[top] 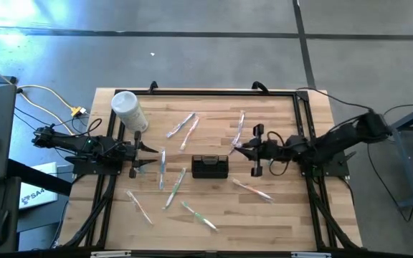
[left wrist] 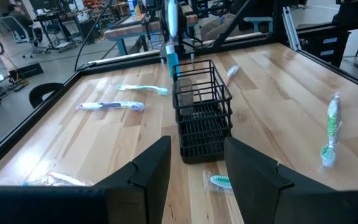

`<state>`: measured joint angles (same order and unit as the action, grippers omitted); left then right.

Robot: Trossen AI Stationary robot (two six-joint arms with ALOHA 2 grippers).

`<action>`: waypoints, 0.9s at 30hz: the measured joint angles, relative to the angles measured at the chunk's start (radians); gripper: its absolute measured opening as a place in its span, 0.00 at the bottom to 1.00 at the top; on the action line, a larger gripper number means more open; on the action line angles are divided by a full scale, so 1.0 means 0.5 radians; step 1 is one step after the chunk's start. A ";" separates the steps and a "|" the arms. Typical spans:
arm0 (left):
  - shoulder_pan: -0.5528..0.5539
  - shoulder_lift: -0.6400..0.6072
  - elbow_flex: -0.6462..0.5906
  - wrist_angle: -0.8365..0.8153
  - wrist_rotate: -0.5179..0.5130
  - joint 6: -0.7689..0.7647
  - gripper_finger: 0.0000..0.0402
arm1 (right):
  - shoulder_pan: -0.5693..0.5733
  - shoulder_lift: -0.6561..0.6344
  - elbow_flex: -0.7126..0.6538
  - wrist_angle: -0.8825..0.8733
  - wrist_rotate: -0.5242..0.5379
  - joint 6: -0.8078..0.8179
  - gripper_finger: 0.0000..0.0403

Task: Pick & Place toothbrushing station
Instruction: Put the right purple toothbrush into the black mesh

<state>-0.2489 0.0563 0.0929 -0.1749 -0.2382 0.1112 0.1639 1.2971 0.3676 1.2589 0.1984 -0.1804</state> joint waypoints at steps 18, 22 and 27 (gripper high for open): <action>0.000 0.000 -0.002 0.014 0.000 0.026 0.38 | -0.034 0.598 0.065 0.422 0.041 0.288 0.02; 0.000 0.000 -0.002 0.014 0.000 0.031 0.38 | -0.033 0.695 0.107 0.421 0.105 0.324 0.02; 0.000 0.000 -0.002 0.014 0.000 0.031 0.38 | -0.043 0.761 0.114 0.415 0.288 0.484 0.02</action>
<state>-0.2489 0.0563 0.0921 -0.1677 -0.2382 0.1265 0.1426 1.6775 0.4248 1.4663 0.3424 0.0618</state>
